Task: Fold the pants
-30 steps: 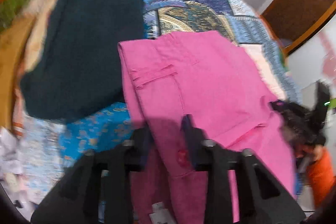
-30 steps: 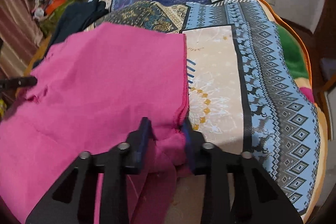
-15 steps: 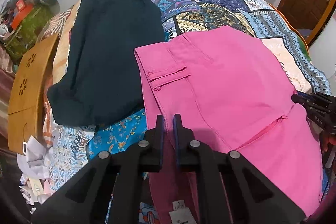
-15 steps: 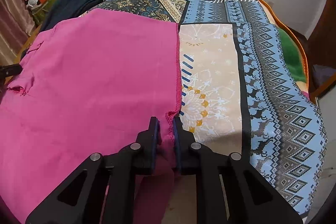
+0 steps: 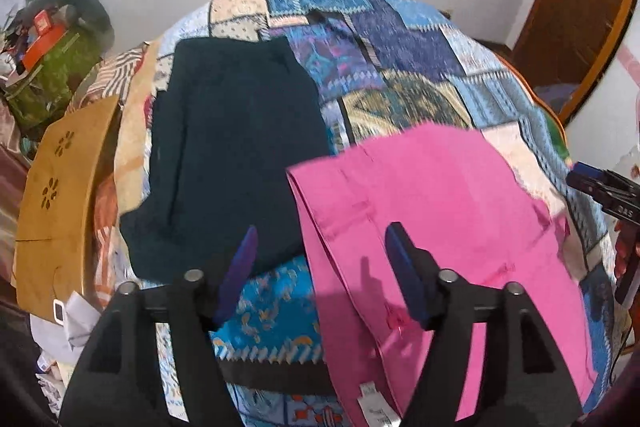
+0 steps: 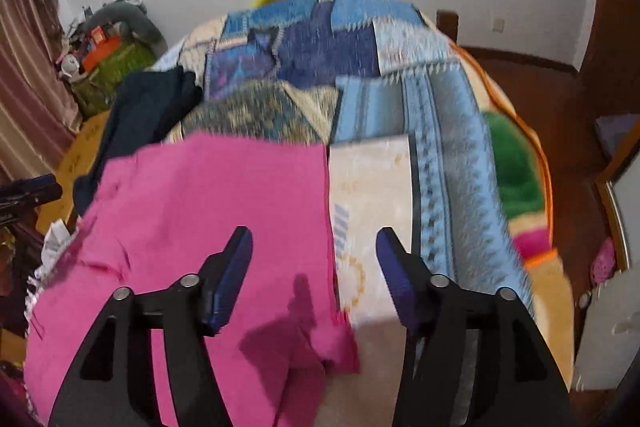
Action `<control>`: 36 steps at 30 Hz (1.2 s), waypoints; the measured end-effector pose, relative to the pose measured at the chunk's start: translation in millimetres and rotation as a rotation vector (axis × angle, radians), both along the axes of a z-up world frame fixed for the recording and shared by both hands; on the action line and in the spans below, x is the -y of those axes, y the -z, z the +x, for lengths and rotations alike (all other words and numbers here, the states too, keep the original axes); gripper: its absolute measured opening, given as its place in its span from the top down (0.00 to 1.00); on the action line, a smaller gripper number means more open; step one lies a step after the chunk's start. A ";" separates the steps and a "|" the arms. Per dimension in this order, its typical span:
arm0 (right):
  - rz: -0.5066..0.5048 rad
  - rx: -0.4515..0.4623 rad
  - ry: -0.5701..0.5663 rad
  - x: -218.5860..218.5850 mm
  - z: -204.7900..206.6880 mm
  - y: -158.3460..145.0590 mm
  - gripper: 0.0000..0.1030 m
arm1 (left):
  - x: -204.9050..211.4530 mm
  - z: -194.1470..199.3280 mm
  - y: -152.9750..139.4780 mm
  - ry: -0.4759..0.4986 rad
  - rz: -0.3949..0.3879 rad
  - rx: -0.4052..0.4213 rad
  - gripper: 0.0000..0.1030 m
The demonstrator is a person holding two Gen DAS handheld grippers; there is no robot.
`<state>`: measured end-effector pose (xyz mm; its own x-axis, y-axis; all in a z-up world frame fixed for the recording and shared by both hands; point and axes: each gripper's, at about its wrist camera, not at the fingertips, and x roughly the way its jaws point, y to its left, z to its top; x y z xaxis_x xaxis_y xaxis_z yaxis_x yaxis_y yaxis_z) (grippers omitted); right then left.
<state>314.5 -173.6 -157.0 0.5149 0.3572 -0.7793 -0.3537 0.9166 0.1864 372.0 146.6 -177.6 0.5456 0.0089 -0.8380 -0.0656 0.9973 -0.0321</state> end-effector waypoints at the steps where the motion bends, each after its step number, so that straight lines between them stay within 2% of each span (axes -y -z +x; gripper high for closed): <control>1: 0.002 0.006 -0.002 -0.4 4.0 -1.8 0.38 | -2.9 5.3 -0.4 -0.009 0.000 0.002 0.32; 8: -0.012 -0.013 -0.038 -23.7 39.2 10.3 0.38 | -21.4 41.5 18.4 -0.051 -0.038 -0.041 0.31; 15: -0.068 -0.127 -0.067 -52.2 91.6 60.1 0.38 | -24.9 65.5 51.3 -0.040 -0.043 -0.095 0.31; 18: -0.073 -0.148 -0.064 -59.0 107.9 73.3 0.38 | -24.2 73.1 62.7 -0.032 -0.039 -0.109 0.40; 20: -0.062 -0.176 -0.069 -64.6 116.7 83.2 0.38 | -24.5 76.7 69.7 -0.023 -0.044 -0.119 0.53; 23: -0.061 -0.171 -0.102 -74.3 119.1 91.2 0.46 | -24.7 78.8 76.3 0.005 -0.089 -0.127 0.71; 25: -0.055 -0.153 -0.127 -78.9 116.5 92.1 0.59 | -21.8 77.1 75.6 0.007 -0.069 -0.109 0.75; 26: -0.042 -0.158 -0.134 -79.2 116.1 92.8 0.62 | -20.7 77.3 75.7 0.004 -0.062 -0.104 0.81; 27: -0.013 -0.172 -0.135 -77.9 116.0 93.9 0.70 | -20.2 78.0 75.9 -0.004 -0.062 -0.101 0.83; 28: -0.001 -0.180 -0.132 -76.7 116.2 94.6 0.86 | -20.2 78.9 75.8 -0.012 -0.072 -0.101 0.87; 29: 0.000 -0.184 -0.125 -76.6 116.6 95.3 0.95 | -20.4 80.4 75.4 -0.017 -0.078 -0.101 0.88; 32: -0.026 -0.161 -0.114 -77.0 108.9 90.7 0.96 | -16.7 80.9 70.5 -0.015 -0.047 -0.094 0.88; 36: -0.027 -0.073 -0.094 -72.1 100.1 66.4 0.97 | -12.0 73.7 45.5 -0.003 0.031 -0.033 0.89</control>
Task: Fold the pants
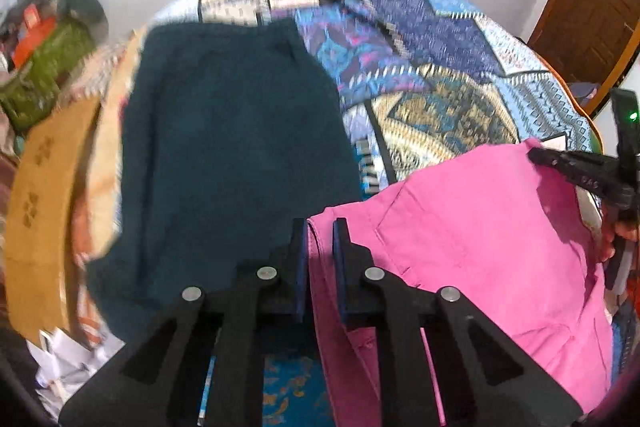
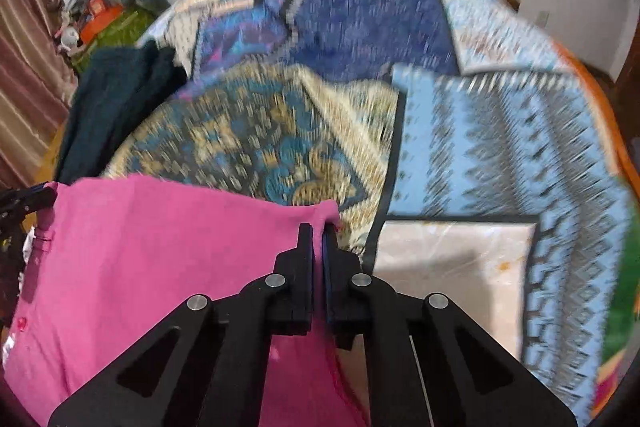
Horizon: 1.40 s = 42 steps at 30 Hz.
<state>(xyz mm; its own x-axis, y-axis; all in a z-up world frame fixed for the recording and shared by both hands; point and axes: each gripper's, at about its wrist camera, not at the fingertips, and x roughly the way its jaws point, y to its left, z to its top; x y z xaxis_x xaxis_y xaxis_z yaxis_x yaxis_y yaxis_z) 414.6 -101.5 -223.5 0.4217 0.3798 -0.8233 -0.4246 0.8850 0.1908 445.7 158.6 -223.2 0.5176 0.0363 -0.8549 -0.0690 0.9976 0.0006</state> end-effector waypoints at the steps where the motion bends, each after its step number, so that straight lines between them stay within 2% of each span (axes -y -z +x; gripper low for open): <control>1: 0.015 0.029 0.014 4.2 -2.3 -12.4 0.97 | 0.0 -2.3 -10.9 -0.001 0.011 0.027 0.89; 10: 0.148 0.206 0.071 37.2 -34.1 -118.5 0.97 | 13.8 -22.8 -95.1 -0.004 0.052 0.197 0.89; 12: 0.153 0.238 0.066 42.4 -47.7 -136.1 0.97 | 19.8 -34.0 -108.7 0.005 0.069 0.223 0.89; 16: 0.143 0.271 0.041 43.5 -72.1 -149.6 0.97 | 31.6 -59.6 -123.7 0.028 0.098 0.243 0.89; 24: 0.155 0.270 -0.002 56.3 -124.2 -147.6 0.97 | 54.2 -119.3 -124.4 0.078 0.132 0.252 0.90; 33: 0.148 0.278 -0.034 73.5 -196.9 -139.4 0.97 | 70.8 -189.5 -114.2 0.119 0.105 0.246 0.91; 37: 0.140 0.245 -0.029 80.6 -226.1 -120.8 0.97 | 71.3 -216.2 -105.9 0.133 0.049 0.229 0.95; 42: 0.113 0.175 -0.008 86.0 -252.5 -88.0 0.97 | 75.6 -241.2 -84.6 0.153 0.013 0.189 0.96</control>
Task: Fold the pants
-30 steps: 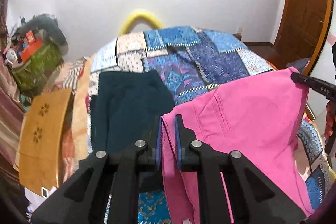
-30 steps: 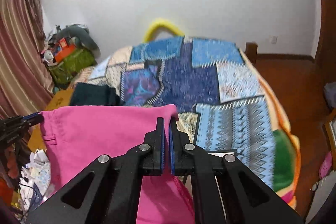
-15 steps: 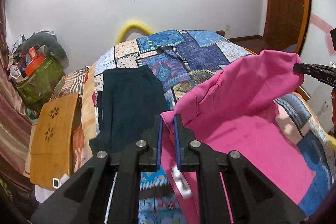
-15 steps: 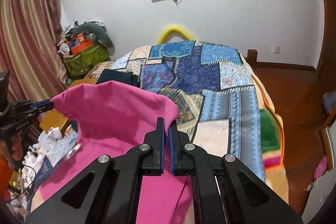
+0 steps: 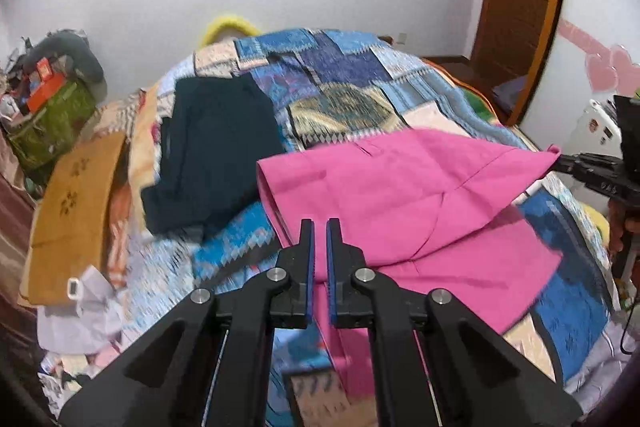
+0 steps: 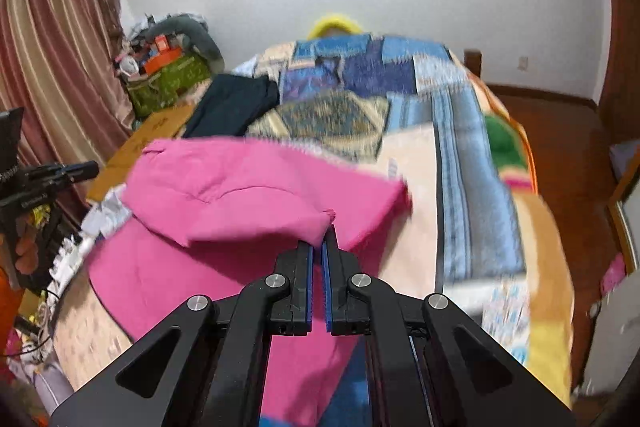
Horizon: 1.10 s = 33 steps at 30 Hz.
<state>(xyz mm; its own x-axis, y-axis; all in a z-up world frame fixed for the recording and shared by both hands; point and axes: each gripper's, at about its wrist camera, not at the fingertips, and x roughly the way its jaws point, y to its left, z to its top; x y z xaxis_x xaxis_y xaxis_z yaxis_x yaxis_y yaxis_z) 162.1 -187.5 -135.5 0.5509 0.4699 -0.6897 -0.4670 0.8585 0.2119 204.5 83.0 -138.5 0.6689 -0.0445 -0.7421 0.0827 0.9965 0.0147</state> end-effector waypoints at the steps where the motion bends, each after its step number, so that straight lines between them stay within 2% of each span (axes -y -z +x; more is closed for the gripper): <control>1: -0.013 -0.015 0.003 -1.0 -3.5 6.1 0.97 | 1.7 -3.2 4.0 0.003 0.005 -0.008 0.96; 7: -0.094 -0.113 0.031 5.0 -14.6 46.2 0.95 | 8.1 -20.2 28.2 -0.002 0.027 -0.070 0.94; 9: -0.092 -0.122 0.047 10.5 -19.3 48.3 0.95 | 8.8 -22.2 30.6 -0.010 0.042 -0.079 0.87; 11: -0.096 -0.120 0.059 15.0 -22.6 45.2 0.94 | 9.3 -23.0 30.4 -0.022 0.055 -0.078 0.68; 12: -0.091 -0.113 0.060 17.4 -23.4 39.6 0.91 | 8.9 -24.3 29.7 -0.026 0.057 -0.073 0.62; 14: -0.090 -0.085 0.057 18.3 -31.1 32.0 0.80 | 9.7 -23.7 25.2 -0.034 0.058 -0.057 0.43; 16: -0.091 -0.033 0.042 14.8 -38.7 19.9 0.52 | 10.4 -22.4 20.1 -0.037 0.052 -0.046 0.32; 17: -0.091 -0.011 0.032 12.3 -41.3 15.2 0.46 | 11.5 -21.7 18.5 -0.038 0.050 -0.045 0.24; 19: -0.094 0.023 -0.010 1.1 -43.8 7.5 0.30 | 15.9 -18.5 13.7 -0.032 0.052 -0.036 0.18; 20: -0.103 0.028 -0.029 -4.8 -45.5 6.8 0.29 | 18.7 -16.8 12.0 -0.025 0.056 -0.032 0.15; 22: -0.142 0.036 -0.078 -20.9 -43.3 8.3 0.29 | 26.6 -12.4 9.5 -0.008 0.078 -0.029 0.11; 26: -0.211 0.046 -0.135 -49.0 -34.8 19.1 0.29 | 44.3 -5.6 12.6 0.038 0.117 -0.042 0.10; 28: -0.254 0.039 -0.141 -60.0 -27.9 25.3 0.32 | 53.3 -1.8 16.8 0.062 0.134 -0.054 0.10; 33: -0.265 0.005 -0.160 -79.0 -10.3 36.4 0.53 | 68.7 9.5 31.1 0.096 0.152 -0.087 0.10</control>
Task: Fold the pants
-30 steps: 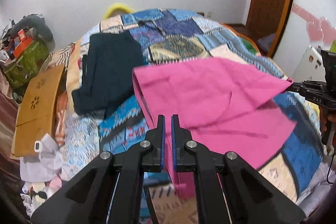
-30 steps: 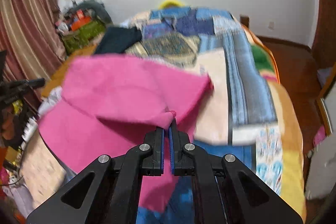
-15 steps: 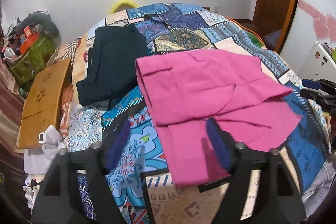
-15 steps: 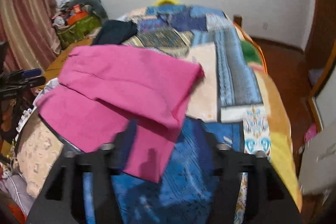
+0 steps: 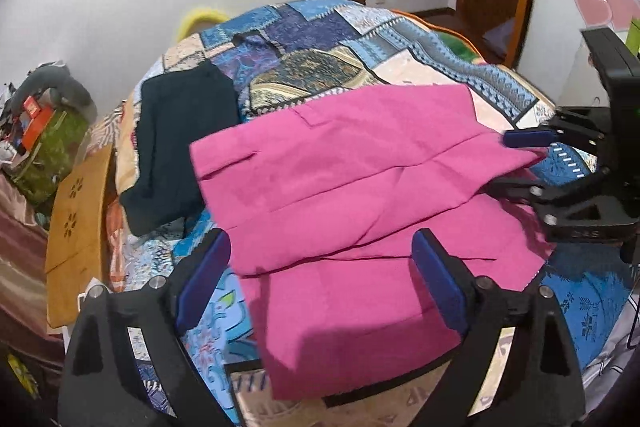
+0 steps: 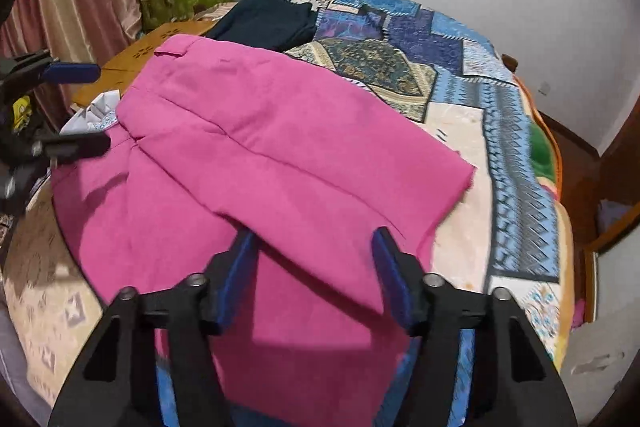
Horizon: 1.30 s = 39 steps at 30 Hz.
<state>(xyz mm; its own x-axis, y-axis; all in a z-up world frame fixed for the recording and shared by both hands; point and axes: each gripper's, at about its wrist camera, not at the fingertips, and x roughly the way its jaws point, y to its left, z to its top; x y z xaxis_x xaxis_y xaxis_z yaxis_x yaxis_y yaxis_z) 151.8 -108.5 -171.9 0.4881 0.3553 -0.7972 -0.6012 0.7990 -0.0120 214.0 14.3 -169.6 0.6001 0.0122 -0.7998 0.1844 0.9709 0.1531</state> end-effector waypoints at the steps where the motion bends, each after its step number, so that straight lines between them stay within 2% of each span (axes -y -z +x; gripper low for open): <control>1: 0.002 0.001 -0.005 -3.4 2.4 1.0 0.56 | 1.3 1.1 2.4 0.007 0.001 -0.005 0.10; 4: 0.023 0.003 -0.018 -10.6 6.8 0.5 0.82 | 8.8 6.1 9.3 0.037 0.013 -0.016 0.10; 6: 0.054 0.000 -0.023 -12.7 9.1 -2.3 0.91 | 14.2 9.3 13.9 0.059 0.026 -0.021 0.10; 10: 0.120 0.019 -0.017 -12.5 9.3 -14.3 0.94 | 21.1 15.8 20.3 0.080 0.056 -0.017 0.12; 12: 0.142 0.032 -0.010 -11.1 8.9 -20.3 0.95 | 21.9 19.7 20.2 0.078 0.068 -0.004 0.20; 15: 0.175 0.044 0.000 -6.4 9.8 -28.9 0.96 | 21.2 25.4 19.1 0.068 0.085 0.011 0.39; 17: 0.189 0.054 0.004 -3.5 10.2 -34.0 0.96 | 20.0 27.8 16.9 0.058 0.088 0.017 0.68; 19: 0.200 0.061 0.001 -1.5 8.8 -39.0 0.96 | 18.4 27.5 12.5 0.059 0.071 0.021 0.82; 20: 0.204 0.063 -0.001 -0.4 8.3 -40.8 0.96 | 18.1 25.2 8.5 0.063 0.060 0.031 0.84; 24: 0.217 0.083 -0.013 3.4 -0.1 -51.1 0.97 | 23.2 7.1 -8.2 0.085 0.069 0.093 0.87; 30: 0.252 0.099 -0.024 13.6 -21.9 -66.2 0.97 | 27.2 -22.7 -25.2 0.107 0.028 0.116 0.89; 35: 0.239 0.088 -0.042 17.1 -40.4 -63.9 0.97 | 27.0 -42.5 -26.8 0.111 -0.038 0.097 0.89; 39: 0.224 0.060 -0.050 17.2 -53.7 -50.9 0.97 | 28.4 -55.0 -15.6 0.105 -0.058 0.061 0.89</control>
<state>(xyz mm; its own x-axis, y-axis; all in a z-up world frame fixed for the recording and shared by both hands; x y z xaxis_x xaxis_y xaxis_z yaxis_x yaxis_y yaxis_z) 98.1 -125.7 -121.1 0.5094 0.5447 -0.6662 -0.6437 0.7550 0.1251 159.0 -14.1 -154.0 0.6435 -0.0984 -0.7591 0.2773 0.9543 0.1114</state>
